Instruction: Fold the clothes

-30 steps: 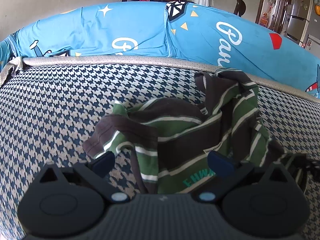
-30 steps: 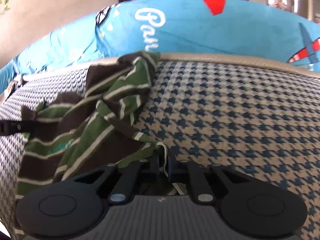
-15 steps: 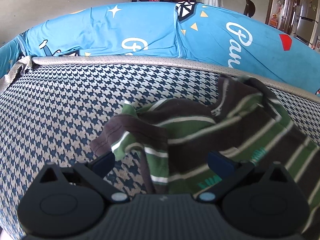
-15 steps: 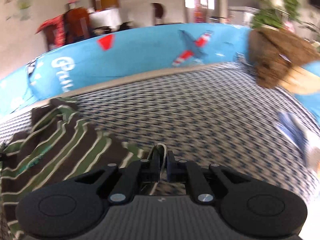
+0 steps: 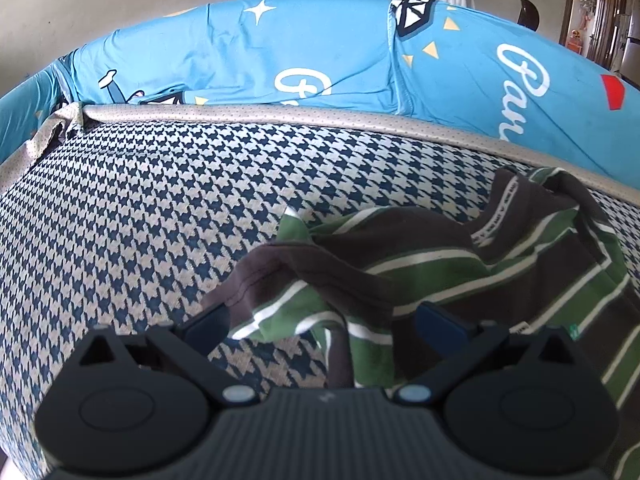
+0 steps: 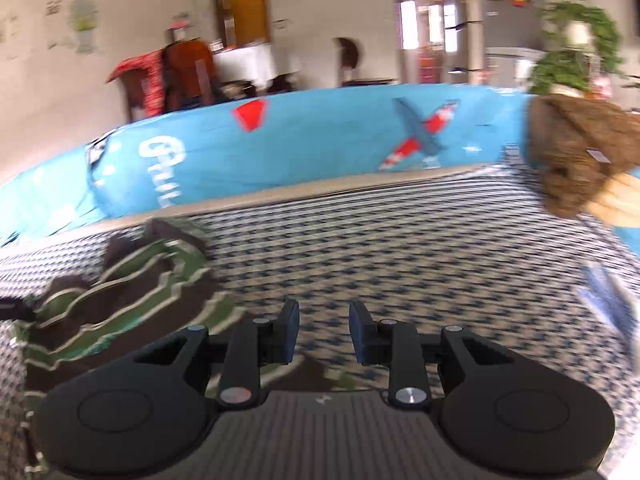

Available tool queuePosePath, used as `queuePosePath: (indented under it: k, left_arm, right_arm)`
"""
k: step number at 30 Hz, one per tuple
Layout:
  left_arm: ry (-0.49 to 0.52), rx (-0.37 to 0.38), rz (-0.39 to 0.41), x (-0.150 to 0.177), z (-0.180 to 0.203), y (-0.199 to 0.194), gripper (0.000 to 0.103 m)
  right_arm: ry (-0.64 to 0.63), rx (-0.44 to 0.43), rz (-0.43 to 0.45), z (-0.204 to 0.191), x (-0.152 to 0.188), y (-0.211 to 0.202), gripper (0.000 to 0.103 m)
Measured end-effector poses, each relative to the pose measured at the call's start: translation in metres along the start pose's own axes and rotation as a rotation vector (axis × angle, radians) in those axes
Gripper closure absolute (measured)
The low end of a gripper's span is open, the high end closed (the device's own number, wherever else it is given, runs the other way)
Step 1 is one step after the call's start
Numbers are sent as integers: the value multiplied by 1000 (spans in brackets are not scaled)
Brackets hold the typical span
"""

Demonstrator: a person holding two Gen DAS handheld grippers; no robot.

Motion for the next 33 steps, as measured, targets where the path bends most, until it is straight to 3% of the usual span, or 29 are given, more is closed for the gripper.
queuePosePath:
  k: [4, 12, 33]
  left_arm:
    - [-3, 3, -6, -4, -1, 9, 0]
    - [-8, 6, -16, -13, -1, 24, 0]
    - [-10, 27, -63, -22, 3, 48, 0]
  right_arm:
    - [-41, -90, -37, -30, 0, 31, 75]
    - [-78, -157, -69, -70, -6, 83, 75]
    - [-34, -135, -97, -92, -42, 210, 56]
Point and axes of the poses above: each gripper's, at about its wrist camera, not at the fingertips, and y roughly the way its jaws point, z to its right, x to its underside, the point moved 8 cm from there along y, roughly the way its jaws point, and after that the axes turned 11 degrees about -x, right-handed, at the moved point
